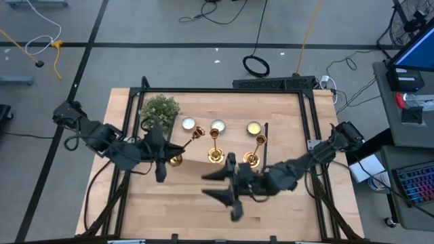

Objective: Pick & Place candle stick holders
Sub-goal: Put the gold candle holder on the shelf

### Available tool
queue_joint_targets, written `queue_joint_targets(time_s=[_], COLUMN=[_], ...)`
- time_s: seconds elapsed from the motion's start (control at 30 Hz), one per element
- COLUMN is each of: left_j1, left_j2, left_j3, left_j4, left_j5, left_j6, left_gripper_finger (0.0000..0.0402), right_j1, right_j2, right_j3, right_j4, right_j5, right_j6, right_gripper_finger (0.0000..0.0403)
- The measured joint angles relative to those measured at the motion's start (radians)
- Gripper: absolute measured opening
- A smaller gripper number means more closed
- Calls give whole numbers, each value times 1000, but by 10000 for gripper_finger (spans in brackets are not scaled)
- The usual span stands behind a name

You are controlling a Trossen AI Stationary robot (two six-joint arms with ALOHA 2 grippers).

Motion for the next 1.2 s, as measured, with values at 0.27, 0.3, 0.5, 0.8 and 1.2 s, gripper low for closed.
queue_joint_targets(time_s=[0.27,0.3,0.5,0.8,1.2], left_j1=[-12,-13,-37,-80,-94], left_j2=[-4,-4,-3,-3,71], left_j3=[1,1,1,-22,-65], left_j4=[-6,-6,-11,-1,0], left_j5=[-93,-101,-227,-386,-601], left_j6=[-17,-24,-60,-173,-408], left_gripper_finger=[14,14,14,14,14], right_j1=[12,18,35,76,146], right_j2=[-42,-51,-114,-253,-410], right_j3=[0,0,0,0,0], right_j4=[7,6,-26,-282,-555], right_j5=[-18,-30,-94,-92,-92], right_j6=[-34,-46,-110,-124,-72], right_gripper_finger=[177,176,174,169,169])
